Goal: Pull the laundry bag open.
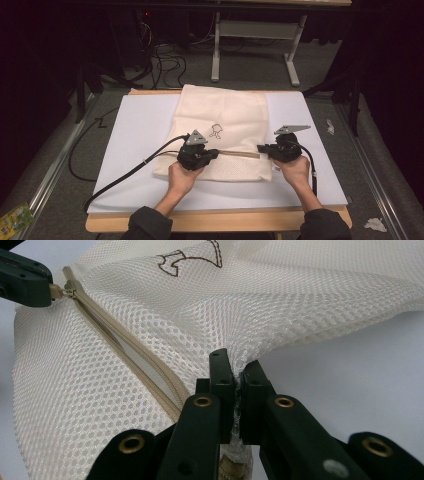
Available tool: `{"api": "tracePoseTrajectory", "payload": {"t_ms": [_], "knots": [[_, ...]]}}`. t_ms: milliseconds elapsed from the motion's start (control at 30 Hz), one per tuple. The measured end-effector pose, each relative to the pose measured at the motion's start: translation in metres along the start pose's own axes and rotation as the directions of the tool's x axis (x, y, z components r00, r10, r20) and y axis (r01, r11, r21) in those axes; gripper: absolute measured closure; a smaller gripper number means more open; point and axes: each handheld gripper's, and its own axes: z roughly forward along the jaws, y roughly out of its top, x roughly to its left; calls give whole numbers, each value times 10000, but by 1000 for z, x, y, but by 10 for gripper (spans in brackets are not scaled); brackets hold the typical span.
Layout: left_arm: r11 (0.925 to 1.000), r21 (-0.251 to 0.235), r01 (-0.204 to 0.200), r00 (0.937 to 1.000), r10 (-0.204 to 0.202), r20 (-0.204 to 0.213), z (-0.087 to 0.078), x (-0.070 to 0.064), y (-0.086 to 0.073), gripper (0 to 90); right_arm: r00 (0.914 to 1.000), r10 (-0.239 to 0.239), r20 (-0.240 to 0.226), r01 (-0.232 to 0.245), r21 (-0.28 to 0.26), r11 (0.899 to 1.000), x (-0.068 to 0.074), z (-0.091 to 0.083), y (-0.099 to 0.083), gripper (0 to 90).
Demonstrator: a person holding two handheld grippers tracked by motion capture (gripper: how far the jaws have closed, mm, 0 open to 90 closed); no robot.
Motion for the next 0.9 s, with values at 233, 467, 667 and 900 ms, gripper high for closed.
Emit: {"api": "tracePoseTrajectory", "payload": {"t_ms": [233,467,667,900], "knots": [[10000,-49,66,10000,-66,-27,-1,0,-1,874,10000,-59,8,59,-21,10000,-1,-1,2,890],[9998,-110,136,9999,-136,-36,-4,1,-1,874,10000,8,-19,-8,-29,10000,-1,0,1,889],[9995,-220,217,9995,-222,-234,-11,7,-4,874,9999,87,52,-87,-49,10000,-7,-2,-2,890],[9994,-237,267,9991,-274,-309,-15,9,-6,875,10000,81,53,-81,-83,9999,-6,0,-2,890]]}}
